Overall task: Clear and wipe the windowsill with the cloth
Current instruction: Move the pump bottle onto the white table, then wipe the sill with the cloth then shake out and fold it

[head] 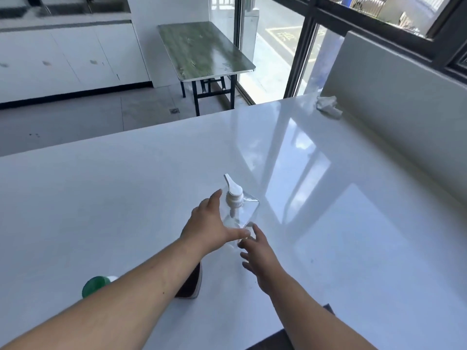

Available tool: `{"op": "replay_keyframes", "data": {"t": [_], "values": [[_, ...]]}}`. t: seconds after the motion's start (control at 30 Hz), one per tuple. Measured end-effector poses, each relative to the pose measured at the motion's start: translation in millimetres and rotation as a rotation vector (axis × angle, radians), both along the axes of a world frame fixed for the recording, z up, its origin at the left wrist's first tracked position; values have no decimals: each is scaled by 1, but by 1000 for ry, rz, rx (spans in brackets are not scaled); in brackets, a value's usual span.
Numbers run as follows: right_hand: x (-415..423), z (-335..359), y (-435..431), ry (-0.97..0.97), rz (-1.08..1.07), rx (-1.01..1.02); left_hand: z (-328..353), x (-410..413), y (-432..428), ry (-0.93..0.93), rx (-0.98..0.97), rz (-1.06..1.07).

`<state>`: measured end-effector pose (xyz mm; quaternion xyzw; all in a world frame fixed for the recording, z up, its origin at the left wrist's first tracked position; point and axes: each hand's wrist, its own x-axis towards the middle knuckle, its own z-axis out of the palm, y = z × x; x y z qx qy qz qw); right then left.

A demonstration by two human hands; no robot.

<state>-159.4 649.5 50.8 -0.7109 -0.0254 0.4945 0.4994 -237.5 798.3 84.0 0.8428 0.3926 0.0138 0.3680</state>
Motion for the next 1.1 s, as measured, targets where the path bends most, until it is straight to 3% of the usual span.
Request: {"op": "replay_keyframes", "data": {"t": [0.1, 0.2, 0.3, 0.53, 0.67, 0.87, 1.0, 1.1], "values": [[14, 22, -36, -171, 48, -42, 28, 1, -20, -61, 92, -24], [25, 31, -49, -484, 183, -146, 46, -14, -12, -203, 207, 121], [53, 54, -120, -700, 149, -196, 85, 9, -51, -357, 379, 108], [92, 84, -367, -986, 27, -438, 109, 112, -262, -191, 373, -465], [72, 70, -546, -986, -23, -615, 77, 138, -427, -158, 273, -675], [-16, 2, -780, -709, -179, -856, -7, 107, -657, 4, 165, -1044], [-65, -42, -854, -585, -211, -883, -53, 79, -763, 149, 112, -1215], [-82, -64, -866, -548, -258, -835, -72, 72, -811, 237, 174, -1288]]}}
